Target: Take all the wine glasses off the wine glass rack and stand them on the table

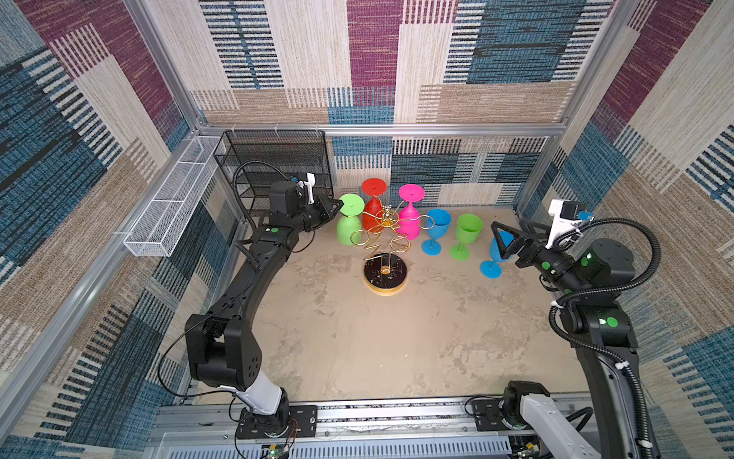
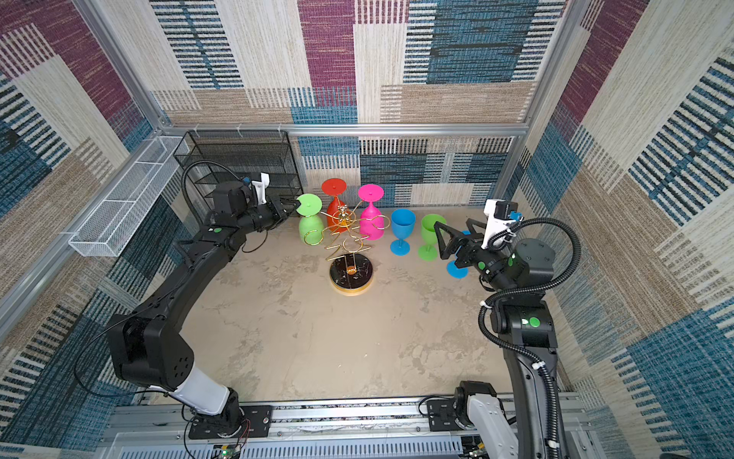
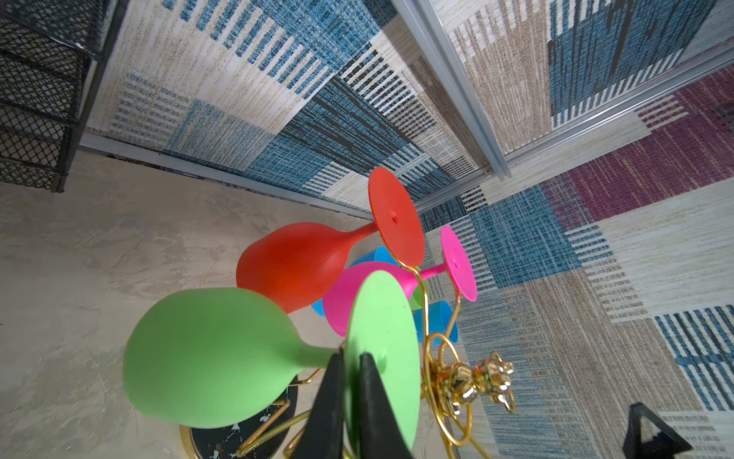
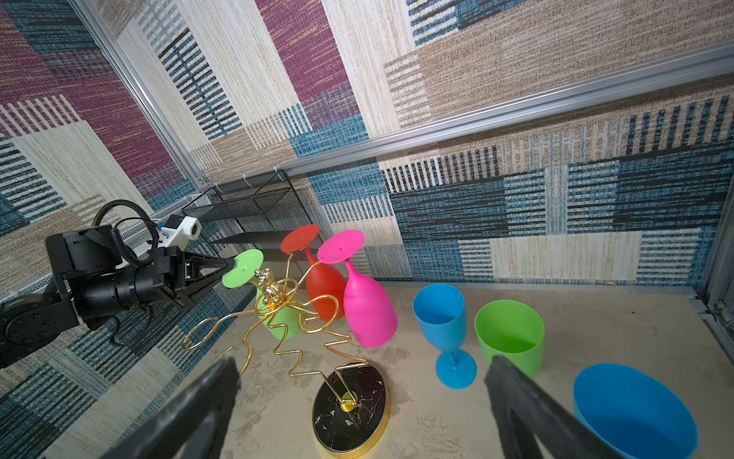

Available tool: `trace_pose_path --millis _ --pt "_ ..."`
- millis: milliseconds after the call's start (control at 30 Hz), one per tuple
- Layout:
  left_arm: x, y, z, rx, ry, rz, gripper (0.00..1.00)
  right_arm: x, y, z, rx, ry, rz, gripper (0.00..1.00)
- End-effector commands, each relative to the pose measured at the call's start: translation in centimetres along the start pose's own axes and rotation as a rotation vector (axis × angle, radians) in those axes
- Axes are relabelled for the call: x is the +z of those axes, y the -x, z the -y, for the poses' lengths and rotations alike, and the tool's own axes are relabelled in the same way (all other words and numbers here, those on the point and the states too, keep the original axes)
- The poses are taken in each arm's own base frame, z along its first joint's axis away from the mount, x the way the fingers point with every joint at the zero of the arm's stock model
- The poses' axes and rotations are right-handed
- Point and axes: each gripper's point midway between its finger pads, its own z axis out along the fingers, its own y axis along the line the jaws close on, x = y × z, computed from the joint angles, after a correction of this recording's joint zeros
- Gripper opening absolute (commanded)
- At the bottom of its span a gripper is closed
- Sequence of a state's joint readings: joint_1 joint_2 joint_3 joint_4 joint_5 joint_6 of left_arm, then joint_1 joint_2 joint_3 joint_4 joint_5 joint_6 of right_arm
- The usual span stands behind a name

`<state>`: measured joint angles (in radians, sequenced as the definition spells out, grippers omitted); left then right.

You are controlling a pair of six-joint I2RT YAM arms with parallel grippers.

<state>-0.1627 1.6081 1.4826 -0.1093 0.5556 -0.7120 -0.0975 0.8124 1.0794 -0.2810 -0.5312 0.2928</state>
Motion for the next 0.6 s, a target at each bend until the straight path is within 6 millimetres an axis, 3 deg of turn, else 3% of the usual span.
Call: trace_pose_path --millis 0,233,567 --pt "-0.2 0.3 0.4 -0.004 -0.008 0.005 0.08 0.0 0.7 -0.4 0.0 0.021 0.027 0.99" --pt "-0.4 0.4 0.7 -0.027 -0.025 0.011 0.0 0.0 0.6 -0.4 0.0 0.022 0.025 0.99" --pt "-0.9 1.0 2.8 -0.1 -0.137 0.006 0.0 -0.1 0.5 -0.5 0.003 0.02 0.026 0.99"
